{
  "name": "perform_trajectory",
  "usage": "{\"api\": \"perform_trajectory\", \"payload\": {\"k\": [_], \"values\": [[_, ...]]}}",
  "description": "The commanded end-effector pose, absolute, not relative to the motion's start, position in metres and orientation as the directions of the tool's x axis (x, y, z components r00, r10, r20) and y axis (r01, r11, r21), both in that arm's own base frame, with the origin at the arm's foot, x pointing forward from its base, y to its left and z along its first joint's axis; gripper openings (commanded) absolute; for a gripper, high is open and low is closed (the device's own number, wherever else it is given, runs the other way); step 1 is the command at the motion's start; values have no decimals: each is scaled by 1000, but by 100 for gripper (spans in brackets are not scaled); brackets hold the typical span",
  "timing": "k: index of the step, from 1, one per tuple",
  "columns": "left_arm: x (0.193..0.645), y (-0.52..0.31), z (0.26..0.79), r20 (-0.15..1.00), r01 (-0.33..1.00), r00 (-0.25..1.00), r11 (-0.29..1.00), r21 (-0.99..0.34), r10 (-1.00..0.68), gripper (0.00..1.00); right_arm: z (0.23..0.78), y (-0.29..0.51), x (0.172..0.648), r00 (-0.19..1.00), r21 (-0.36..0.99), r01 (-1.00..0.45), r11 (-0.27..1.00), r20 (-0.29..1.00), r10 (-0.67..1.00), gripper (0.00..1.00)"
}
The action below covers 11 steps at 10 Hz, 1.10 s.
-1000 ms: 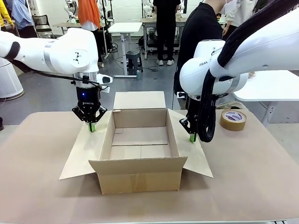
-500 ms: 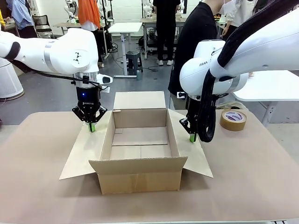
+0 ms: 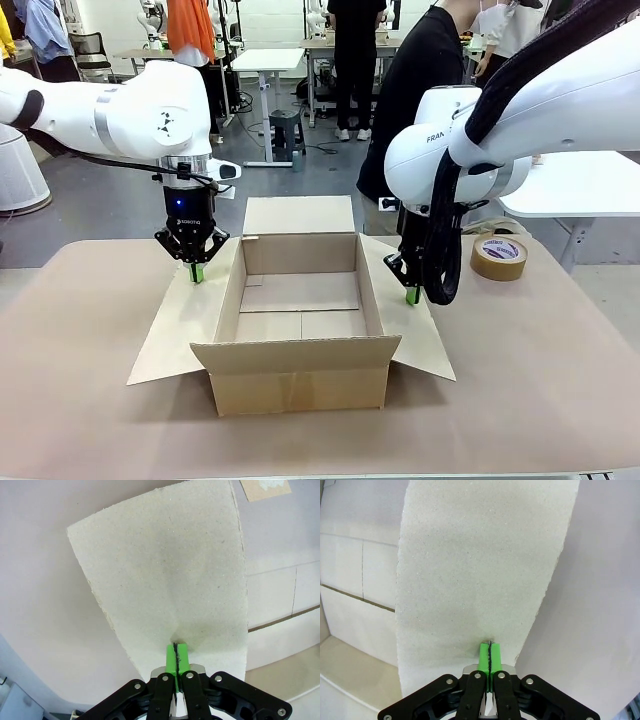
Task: Wrap the clocks to prevent damage.
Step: Once the human has placed the objects inside and stepped back, release both hands from the side flaps of the Package Box.
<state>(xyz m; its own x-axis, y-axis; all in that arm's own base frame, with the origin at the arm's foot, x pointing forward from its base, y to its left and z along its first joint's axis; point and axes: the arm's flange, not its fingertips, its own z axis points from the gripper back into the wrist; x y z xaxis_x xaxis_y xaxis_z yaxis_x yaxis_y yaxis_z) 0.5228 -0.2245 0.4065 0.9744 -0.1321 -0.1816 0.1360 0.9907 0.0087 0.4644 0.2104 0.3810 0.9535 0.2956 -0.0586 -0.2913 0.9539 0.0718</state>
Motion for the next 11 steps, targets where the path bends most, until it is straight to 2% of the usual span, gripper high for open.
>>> {"api": "perform_trajectory", "payload": {"k": [1,11], "values": [[523,-224,406,-185,137,974,990,13,-133,0,379,210,464,953,74,-290,954,-69,295,1],[523,-224,406,-185,137,974,990,13,-133,0,379,210,464,953,74,-290,954,-69,295,1]]}}
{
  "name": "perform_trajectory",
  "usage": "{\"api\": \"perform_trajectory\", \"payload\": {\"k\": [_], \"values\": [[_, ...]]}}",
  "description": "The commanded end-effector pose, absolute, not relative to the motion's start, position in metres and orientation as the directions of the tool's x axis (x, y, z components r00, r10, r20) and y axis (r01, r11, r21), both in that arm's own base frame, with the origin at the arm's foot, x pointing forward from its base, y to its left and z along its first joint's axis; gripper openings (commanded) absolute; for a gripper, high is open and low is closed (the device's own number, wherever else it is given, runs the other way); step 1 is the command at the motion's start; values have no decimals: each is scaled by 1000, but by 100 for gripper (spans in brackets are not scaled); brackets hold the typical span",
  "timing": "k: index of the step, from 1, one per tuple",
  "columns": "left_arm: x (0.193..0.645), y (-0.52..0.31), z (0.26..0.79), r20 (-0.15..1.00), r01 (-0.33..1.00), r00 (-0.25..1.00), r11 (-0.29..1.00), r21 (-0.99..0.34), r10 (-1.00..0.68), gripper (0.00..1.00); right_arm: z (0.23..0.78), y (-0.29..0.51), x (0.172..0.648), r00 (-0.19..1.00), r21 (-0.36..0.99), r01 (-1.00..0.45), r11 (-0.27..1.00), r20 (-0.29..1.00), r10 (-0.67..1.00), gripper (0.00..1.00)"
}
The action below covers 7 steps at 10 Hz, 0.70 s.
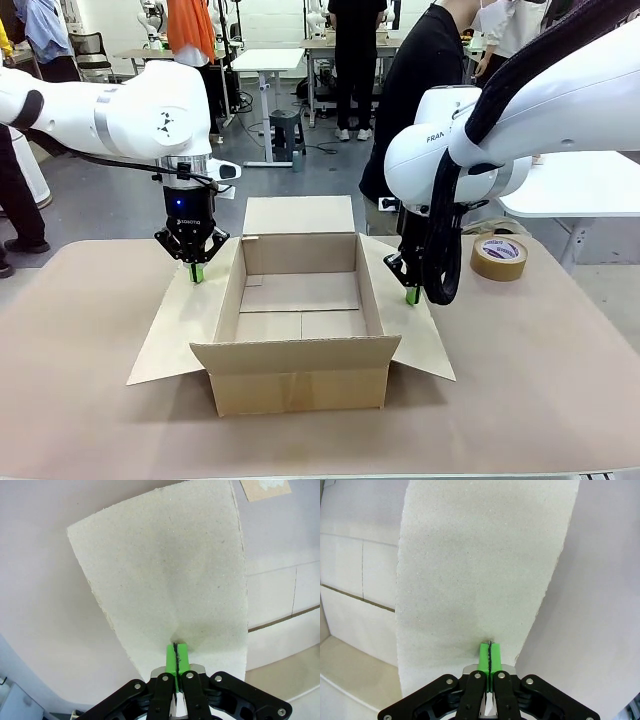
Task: Wrap the clocks to prevent damage.
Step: Once the human has placed the objects inside and stepped back, release both hands from the side flaps of the Package Box.
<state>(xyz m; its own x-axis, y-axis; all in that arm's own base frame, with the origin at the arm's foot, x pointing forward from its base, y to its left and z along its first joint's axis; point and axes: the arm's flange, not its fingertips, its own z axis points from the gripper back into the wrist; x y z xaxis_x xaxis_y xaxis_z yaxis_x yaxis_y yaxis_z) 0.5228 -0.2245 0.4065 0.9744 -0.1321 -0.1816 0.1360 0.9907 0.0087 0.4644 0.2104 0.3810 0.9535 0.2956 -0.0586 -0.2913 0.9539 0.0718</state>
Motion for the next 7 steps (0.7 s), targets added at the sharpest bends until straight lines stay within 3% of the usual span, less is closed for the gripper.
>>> {"api": "perform_trajectory", "payload": {"k": [1,7], "values": [[523,-224,406,-185,137,974,990,13,-133,0,379,210,464,953,74,-290,954,-69,295,1],[523,-224,406,-185,137,974,990,13,-133,0,379,210,464,953,74,-290,954,-69,295,1]]}}
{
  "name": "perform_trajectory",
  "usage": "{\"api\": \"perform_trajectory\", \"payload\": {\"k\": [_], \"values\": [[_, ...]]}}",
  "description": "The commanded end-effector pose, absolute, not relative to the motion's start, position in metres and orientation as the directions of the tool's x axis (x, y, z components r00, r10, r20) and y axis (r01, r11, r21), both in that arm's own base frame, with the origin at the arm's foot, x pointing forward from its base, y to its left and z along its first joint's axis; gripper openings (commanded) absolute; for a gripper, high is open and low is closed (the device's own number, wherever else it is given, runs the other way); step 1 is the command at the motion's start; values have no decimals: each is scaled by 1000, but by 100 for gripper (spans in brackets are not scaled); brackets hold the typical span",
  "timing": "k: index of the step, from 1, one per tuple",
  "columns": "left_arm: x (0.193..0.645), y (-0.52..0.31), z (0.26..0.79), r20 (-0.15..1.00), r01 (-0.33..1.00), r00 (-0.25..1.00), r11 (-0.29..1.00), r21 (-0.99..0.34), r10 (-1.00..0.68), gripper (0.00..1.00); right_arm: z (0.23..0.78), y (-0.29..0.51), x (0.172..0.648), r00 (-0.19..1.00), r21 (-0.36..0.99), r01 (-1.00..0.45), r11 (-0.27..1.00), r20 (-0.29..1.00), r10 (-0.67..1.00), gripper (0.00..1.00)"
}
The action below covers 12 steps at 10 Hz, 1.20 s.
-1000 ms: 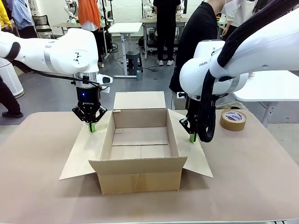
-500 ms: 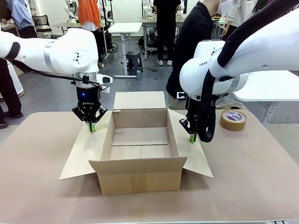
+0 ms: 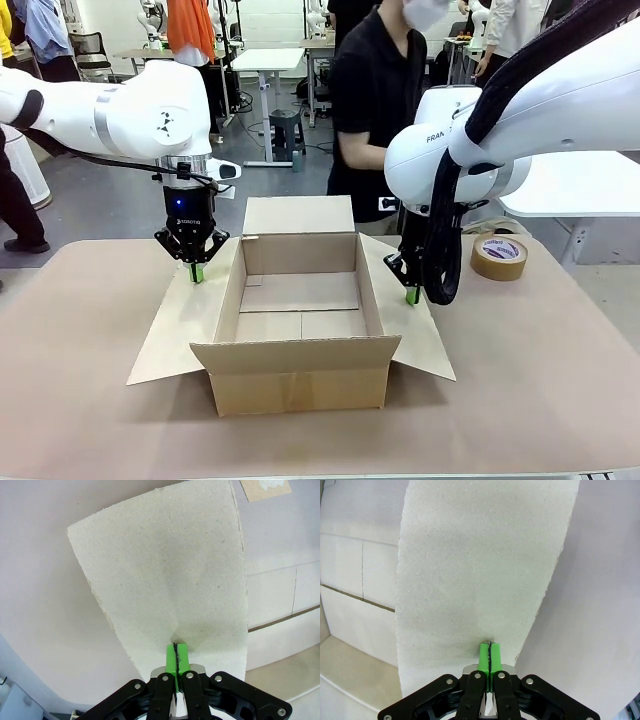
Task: Wrap the clocks to prevent damage.
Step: Once the human has placed the objects inside and stepped back, release both hands from the side flaps of the Package Box.
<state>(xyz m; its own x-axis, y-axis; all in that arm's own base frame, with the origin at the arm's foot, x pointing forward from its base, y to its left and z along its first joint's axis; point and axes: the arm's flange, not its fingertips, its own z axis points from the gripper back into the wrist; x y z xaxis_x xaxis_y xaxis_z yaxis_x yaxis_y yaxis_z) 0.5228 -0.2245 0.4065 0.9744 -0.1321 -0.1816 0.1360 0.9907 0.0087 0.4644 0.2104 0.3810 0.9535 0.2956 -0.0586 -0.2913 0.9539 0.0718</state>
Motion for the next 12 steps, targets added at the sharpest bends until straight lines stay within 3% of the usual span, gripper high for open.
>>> {"api": "perform_trajectory", "payload": {"k": [1,12], "values": [[523,-224,406,-185,137,974,990,13,-133,0,379,210,464,953,74,-290,954,-69,295,1],[523,-224,406,-185,137,974,990,13,-133,0,379,210,464,953,74,-290,954,-69,295,1]]}}
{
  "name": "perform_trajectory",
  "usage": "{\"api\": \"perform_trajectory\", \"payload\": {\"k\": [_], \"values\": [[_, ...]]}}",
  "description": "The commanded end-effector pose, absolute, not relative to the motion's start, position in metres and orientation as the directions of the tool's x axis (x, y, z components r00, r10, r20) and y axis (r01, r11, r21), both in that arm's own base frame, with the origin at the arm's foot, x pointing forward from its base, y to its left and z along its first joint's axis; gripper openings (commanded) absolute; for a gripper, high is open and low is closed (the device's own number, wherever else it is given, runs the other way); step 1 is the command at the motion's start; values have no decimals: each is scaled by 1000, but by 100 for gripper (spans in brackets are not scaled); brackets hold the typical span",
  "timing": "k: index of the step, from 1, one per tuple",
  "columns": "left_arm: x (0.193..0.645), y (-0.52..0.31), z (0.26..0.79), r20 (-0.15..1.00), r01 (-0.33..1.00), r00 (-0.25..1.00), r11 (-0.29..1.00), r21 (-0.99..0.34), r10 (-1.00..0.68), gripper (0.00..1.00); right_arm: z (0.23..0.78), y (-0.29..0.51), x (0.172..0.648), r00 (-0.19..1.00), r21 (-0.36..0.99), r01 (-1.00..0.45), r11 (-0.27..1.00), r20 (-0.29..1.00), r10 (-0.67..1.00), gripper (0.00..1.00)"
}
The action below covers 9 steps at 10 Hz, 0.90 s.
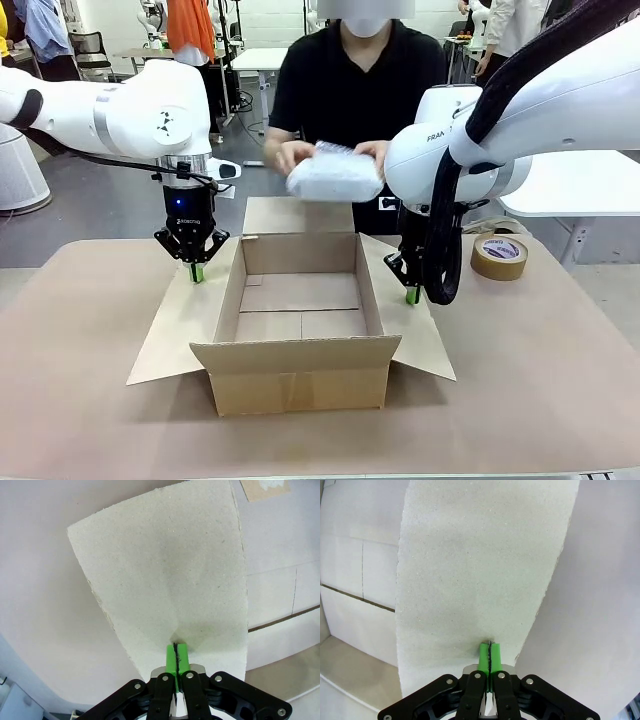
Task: Wrap the clocks to prevent damage.
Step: Once the human has placed the objects inside and stepped back, release both hands from the side flaps of the Package Box.
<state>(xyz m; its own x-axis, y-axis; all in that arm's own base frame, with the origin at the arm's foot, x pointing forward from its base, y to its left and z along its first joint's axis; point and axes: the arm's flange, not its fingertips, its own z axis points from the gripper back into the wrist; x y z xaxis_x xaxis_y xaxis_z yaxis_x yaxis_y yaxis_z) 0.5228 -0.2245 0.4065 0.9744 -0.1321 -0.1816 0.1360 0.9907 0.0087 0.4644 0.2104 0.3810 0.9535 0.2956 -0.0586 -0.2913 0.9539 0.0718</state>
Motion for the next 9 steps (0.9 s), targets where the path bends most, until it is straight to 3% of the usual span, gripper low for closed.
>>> {"api": "perform_trajectory", "payload": {"k": [1,9], "values": [[523,-224,406,-185,137,974,990,13,-133,0,379,210,464,953,74,-290,954,-69,295,1],[523,-224,406,-185,137,974,990,13,-133,0,379,210,464,953,74,-290,954,-69,295,1]]}}
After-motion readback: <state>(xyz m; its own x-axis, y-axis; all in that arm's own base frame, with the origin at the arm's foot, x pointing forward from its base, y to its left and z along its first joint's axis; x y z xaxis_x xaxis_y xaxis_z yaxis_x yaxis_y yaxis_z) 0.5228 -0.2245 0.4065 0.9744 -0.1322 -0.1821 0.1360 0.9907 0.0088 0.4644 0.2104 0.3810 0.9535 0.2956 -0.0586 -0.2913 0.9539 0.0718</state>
